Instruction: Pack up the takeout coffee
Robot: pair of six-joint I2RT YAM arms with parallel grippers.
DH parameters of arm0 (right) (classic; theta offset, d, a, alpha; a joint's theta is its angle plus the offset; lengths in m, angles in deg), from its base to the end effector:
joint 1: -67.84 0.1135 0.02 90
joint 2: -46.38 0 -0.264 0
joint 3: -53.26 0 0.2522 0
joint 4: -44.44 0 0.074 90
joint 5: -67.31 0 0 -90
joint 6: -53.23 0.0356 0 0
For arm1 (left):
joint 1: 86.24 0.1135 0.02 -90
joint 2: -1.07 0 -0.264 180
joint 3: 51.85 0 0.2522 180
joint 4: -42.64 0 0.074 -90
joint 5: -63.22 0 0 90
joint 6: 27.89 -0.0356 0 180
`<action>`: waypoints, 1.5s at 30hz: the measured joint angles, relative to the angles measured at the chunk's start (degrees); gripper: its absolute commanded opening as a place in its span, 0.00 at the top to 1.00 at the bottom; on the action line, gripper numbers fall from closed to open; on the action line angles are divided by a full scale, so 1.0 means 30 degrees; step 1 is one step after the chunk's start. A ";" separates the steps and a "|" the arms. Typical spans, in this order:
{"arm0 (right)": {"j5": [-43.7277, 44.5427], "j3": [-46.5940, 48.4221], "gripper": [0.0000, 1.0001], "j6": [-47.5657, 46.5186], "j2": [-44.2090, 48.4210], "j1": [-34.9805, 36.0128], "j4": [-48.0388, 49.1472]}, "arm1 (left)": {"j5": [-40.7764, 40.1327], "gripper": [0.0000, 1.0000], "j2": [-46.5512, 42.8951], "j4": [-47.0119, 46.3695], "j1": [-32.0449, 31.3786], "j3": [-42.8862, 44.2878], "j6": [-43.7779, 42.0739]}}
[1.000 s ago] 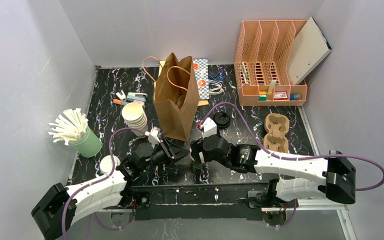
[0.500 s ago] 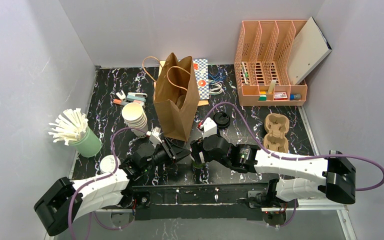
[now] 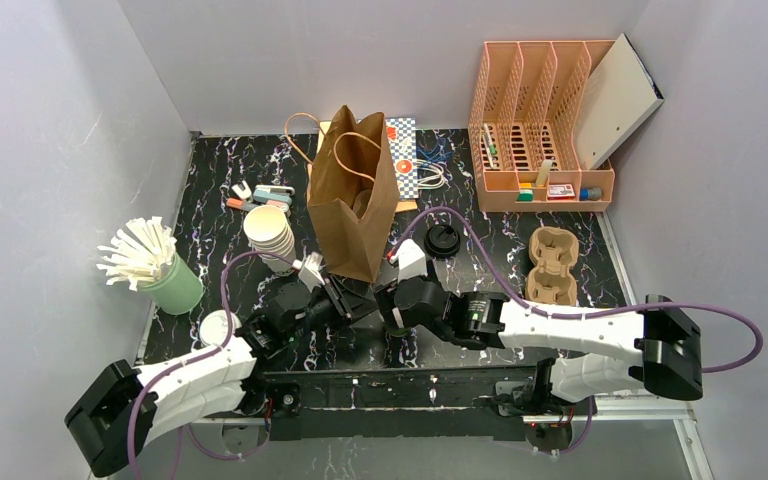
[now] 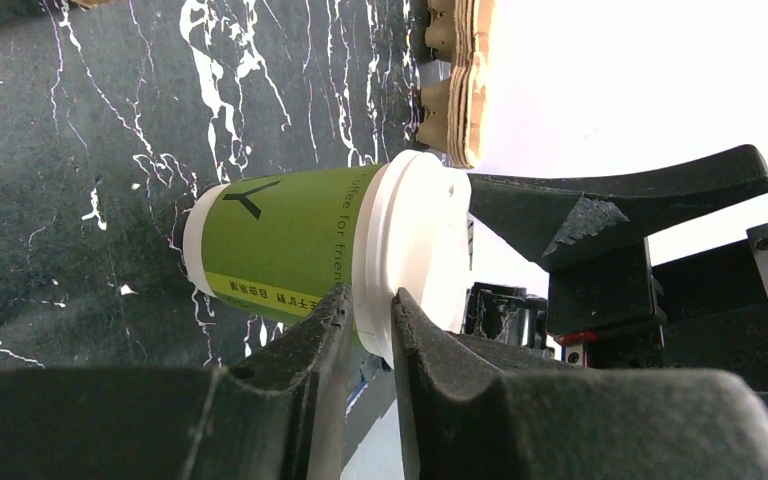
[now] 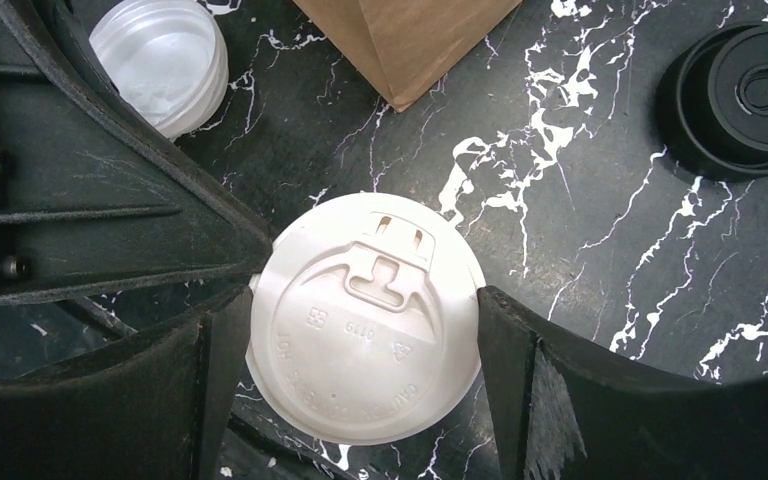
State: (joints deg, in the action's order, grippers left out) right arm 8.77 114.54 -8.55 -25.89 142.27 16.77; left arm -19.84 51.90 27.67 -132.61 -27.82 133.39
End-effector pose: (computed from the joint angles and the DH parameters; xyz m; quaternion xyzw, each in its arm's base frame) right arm 0.0900 0.2538 0.2517 -0.2324 0.8440 0.1728 0.4513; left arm 0.1248 -0.1371 0.1820 -0.1298 0.7648 -0.5628 0.2856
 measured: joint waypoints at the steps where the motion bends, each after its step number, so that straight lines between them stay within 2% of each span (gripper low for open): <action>1: 0.0160 0.0000 0.20 0.0007 -0.0051 0.0087 -0.0022 | -0.0036 0.82 0.0051 0.0015 -0.0044 0.0015 -0.0015; 7: 0.0794 0.0007 0.19 0.0270 -0.0095 0.0350 -0.0255 | -0.0627 0.83 0.0255 0.0153 -0.0474 0.0219 -0.0080; 17: 0.1537 0.0284 0.02 0.0576 -0.0270 0.0736 -0.0721 | -0.1297 0.83 0.0313 0.0940 -0.0896 0.0707 -0.0481; 23: 0.1020 0.0146 0.02 0.0546 0.0386 0.0867 -0.1122 | -0.1683 0.82 0.0219 0.2397 -0.1107 0.1581 -0.1100; 34: 0.0488 0.1064 0.02 0.1617 0.0510 0.1020 -0.3796 | -0.3024 0.73 0.0175 0.8153 -0.1231 0.4845 -0.3694; 45: 0.0342 0.1566 0.02 0.2747 0.0852 0.1020 -0.5515 | -0.2958 0.66 0.0066 0.9078 -0.1231 0.5646 -0.4211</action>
State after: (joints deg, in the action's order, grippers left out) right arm 9.80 119.24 -0.31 -23.34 145.33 0.22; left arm -28.71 52.10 54.90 -136.31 -10.89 120.76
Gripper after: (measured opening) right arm 0.983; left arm 0.334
